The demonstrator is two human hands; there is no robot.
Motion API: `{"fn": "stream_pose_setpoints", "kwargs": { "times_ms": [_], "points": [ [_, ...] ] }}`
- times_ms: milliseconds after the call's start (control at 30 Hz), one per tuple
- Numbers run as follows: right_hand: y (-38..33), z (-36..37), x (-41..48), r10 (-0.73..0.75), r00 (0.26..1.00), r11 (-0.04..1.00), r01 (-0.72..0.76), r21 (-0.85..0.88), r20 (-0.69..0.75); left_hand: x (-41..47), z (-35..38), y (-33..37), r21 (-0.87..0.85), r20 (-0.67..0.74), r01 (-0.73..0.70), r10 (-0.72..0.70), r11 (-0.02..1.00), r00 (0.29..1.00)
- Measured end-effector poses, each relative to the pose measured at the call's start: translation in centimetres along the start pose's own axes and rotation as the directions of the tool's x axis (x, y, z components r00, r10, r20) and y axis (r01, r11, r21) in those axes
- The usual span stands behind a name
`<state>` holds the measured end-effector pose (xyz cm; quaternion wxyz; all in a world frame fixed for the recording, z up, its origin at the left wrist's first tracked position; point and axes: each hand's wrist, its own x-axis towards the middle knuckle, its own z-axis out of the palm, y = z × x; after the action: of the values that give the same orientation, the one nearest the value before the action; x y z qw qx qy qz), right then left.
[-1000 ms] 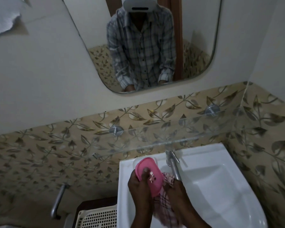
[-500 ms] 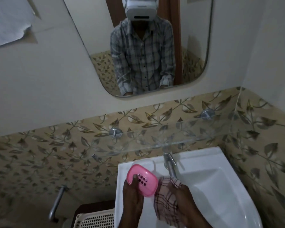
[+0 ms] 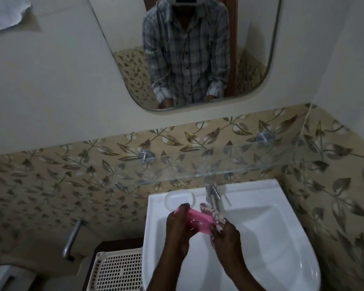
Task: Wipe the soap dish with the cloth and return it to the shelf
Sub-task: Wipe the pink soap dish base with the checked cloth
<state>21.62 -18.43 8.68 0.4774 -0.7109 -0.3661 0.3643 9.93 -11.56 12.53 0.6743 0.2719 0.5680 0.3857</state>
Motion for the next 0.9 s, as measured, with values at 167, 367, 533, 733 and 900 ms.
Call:
{"fn": "stream_pose_setpoints", "kwargs": {
  "times_ms": [167, 367, 533, 733, 900],
  "points": [
    [-0.8, -0.2, 0.4, 0.115, 0.987, 0.95, -0.142, 0.279, 0.11, -1.0, -1.0, -0.3, -0.341, 0.225, 0.076, 0.003, 0.937, 0.974],
    [-1.5, -3.5, 1.6, 0.05, 0.997, 0.956, -0.063, 0.285, 0.051, -1.4, -1.0, 2.0, -0.041, 0.323, 0.162, -0.141, 0.986, 0.936],
    [-1.5, -7.3, 1.9, 0.046, 0.999, 0.907, -0.049, 0.418, 0.018, -1.5, 2.0, 2.5, -0.132, 0.267, 0.115, -0.076, 0.985, 0.961],
    [1.7, -10.7, 3.2, 0.365, 0.916, 0.646, -0.119, 0.754, -0.168, -0.1, 11.1, -1.1, -0.106, 0.181, 0.267, -0.246, 0.958, 0.952],
    [3.7, -10.9, 4.4, 0.599, 0.778, 0.515, -0.195, 0.835, -0.187, 4.3, 16.9, -3.9, -0.235, 0.181, 0.35, -0.313, 0.907, 0.932]
  ]
}}
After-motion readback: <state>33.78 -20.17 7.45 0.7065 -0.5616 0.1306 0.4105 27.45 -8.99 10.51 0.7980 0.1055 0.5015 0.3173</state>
